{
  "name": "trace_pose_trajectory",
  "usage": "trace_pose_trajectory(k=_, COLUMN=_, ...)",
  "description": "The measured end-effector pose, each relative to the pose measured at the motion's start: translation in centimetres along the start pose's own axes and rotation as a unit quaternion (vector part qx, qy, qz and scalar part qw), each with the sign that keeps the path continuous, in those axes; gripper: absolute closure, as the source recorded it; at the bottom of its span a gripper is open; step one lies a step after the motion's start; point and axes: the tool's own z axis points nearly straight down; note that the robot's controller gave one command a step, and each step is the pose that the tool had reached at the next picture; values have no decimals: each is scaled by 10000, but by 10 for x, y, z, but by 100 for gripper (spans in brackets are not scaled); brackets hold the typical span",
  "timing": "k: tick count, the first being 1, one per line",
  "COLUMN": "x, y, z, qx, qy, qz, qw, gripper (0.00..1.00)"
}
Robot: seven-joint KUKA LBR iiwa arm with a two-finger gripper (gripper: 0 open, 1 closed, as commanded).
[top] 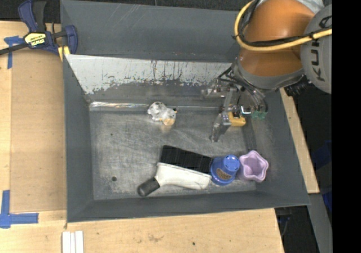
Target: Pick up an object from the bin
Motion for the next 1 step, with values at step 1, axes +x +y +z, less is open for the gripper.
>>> trace_pose_trajectory(k=1, x=-1, y=0, z=-5, qx=0, qy=-41, qz=0, qw=10000, gripper=0)
